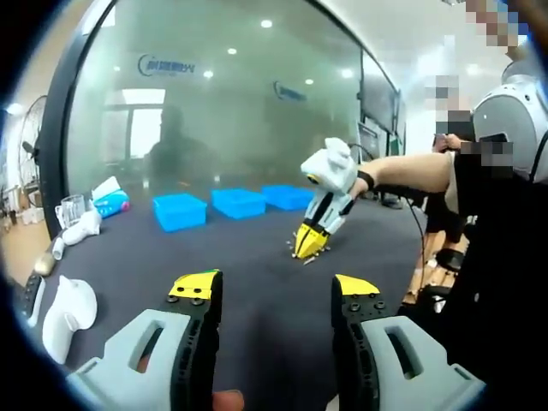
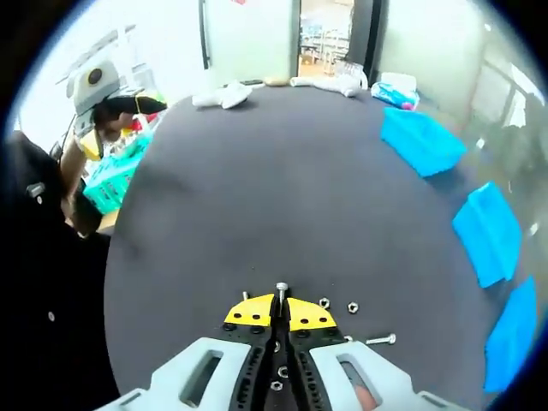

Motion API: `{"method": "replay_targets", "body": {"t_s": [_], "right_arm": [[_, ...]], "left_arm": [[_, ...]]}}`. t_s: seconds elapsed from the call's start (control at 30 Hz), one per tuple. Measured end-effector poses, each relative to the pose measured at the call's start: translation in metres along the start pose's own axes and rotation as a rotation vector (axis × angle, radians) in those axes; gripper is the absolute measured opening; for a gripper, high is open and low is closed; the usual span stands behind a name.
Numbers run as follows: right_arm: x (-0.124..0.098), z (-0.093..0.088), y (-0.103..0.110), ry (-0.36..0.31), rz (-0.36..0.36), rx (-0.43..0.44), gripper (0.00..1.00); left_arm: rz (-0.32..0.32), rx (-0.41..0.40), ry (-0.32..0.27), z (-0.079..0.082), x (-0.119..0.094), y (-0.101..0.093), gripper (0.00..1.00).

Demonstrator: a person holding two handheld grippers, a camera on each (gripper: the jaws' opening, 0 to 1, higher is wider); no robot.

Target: Sort the screws, nuts, and washers into the corresponding bins

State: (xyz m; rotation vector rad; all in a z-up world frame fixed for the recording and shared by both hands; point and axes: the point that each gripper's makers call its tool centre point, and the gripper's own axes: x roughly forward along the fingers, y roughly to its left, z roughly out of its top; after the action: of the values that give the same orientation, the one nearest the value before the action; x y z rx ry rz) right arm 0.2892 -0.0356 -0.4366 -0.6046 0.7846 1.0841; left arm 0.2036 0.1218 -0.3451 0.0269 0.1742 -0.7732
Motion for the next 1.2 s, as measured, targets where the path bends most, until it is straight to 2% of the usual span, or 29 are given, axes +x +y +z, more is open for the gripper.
{"method": "replay_targets", "body": {"t_s": [0.17,0.3,0.5,0.57,0.73,0.87,1.03,1.2], "right_arm": [[-0.013,0.002,0.001,-0.053,-0.019,0.02,0.01],[-0.033,0.005,0.002,-0.132,-0.048,0.041,0.01],[-0.072,0.012,-0.002,-0.28,-0.128,0.082,0.01],[-0.082,0.01,-0.003,-0.312,-0.16,0.082,0.01],[-0.113,0.01,-0.002,-0.451,-0.228,0.124,0.01],[-0.133,0.002,0.005,-0.534,-0.267,0.169,0.01],[-0.15,-0.016,0.012,-0.601,-0.348,0.187,0.01],[-0.176,-0.034,0.004,-0.718,-0.462,0.247,0.01]], "left_arm": [[0.003,0.0,-0.004,0.001,0.001,0.001,0.5],[0.001,-0.001,-0.004,0.001,0.002,0.002,0.5],[0.001,0.002,-0.015,0.004,0.003,0.001,0.5],[0.001,0.003,-0.016,0.005,0.003,0.0,0.5],[0.003,0.006,-0.017,0.006,0.004,0.001,0.5],[0.002,0.011,-0.02,0.01,0.004,0.001,0.5],[0.003,0.016,-0.019,0.012,0.005,0.0,0.5],[-0.001,0.015,-0.023,0.014,0.007,-0.001,0.5]]}}
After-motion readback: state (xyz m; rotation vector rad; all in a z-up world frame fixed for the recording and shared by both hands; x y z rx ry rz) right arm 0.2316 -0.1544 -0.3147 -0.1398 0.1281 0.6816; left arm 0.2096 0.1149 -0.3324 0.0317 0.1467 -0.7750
